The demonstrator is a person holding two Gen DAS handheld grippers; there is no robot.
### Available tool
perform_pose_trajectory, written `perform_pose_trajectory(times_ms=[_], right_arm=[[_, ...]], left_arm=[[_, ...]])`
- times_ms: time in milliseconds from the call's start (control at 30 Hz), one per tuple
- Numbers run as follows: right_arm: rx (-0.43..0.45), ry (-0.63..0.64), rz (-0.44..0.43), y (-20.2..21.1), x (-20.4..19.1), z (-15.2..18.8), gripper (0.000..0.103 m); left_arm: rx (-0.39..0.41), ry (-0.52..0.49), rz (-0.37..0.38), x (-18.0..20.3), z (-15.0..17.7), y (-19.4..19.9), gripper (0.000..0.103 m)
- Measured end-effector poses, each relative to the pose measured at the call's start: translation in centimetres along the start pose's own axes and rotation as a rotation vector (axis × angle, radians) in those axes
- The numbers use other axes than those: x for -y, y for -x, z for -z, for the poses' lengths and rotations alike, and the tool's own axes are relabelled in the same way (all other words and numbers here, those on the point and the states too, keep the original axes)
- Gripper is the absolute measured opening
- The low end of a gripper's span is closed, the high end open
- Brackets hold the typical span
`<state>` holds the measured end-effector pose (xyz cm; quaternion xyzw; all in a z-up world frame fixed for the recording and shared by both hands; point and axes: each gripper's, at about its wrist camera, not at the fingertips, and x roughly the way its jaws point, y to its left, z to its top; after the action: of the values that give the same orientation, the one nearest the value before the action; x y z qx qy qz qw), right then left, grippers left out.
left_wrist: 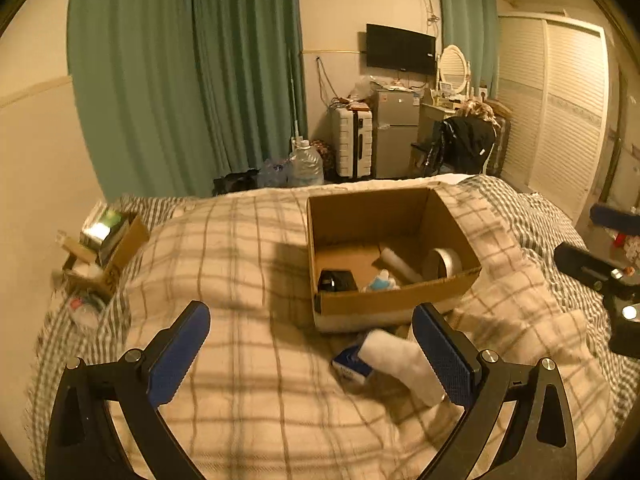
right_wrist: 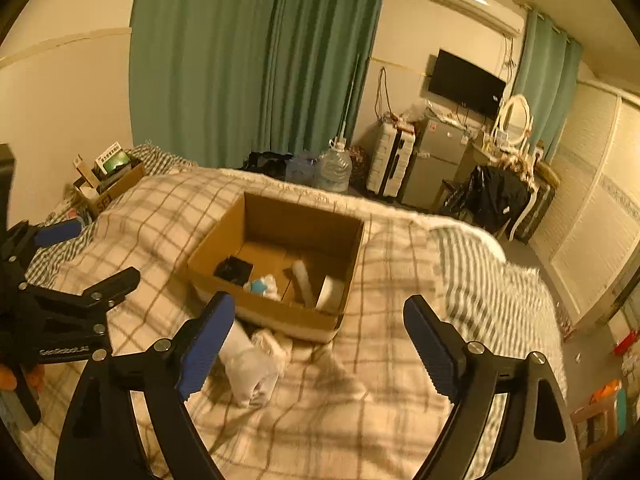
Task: Organize objects
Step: 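Grasp the white glove with the right tool while the left tool grasps the lace cloth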
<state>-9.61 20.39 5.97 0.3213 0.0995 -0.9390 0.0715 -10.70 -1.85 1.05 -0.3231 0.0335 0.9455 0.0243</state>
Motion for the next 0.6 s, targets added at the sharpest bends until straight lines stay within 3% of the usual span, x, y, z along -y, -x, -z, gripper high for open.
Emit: perform_pose_trajectory(times_ms=[233,467,533,600], right_arm=[[-0.111,-0.032,-0.008,-6.1,-1.0,4.2,0.091],[-0.269,0.017,-0.098,-13.0,-3.7,8.3,0.090],[-0.324,0.046,-0.120,-14.7,-4.6,9.1,0.089],[-0.356,0.058,-0.133,-15.9,-5.2,9.6,0.078]], left_arm=[[-0.038,0.072,-0.042,-0.8,4.1,-3.3,0.103],[-0.099,0.059,-0.088,-1.7,6.8,-6.1,0.103],[-0.126,0.068,-0.075,-2.0,7.2,-6.6,0.103],[-0.139,0.075,-0.078,-2.1,7.3,-6.8,0.103]])
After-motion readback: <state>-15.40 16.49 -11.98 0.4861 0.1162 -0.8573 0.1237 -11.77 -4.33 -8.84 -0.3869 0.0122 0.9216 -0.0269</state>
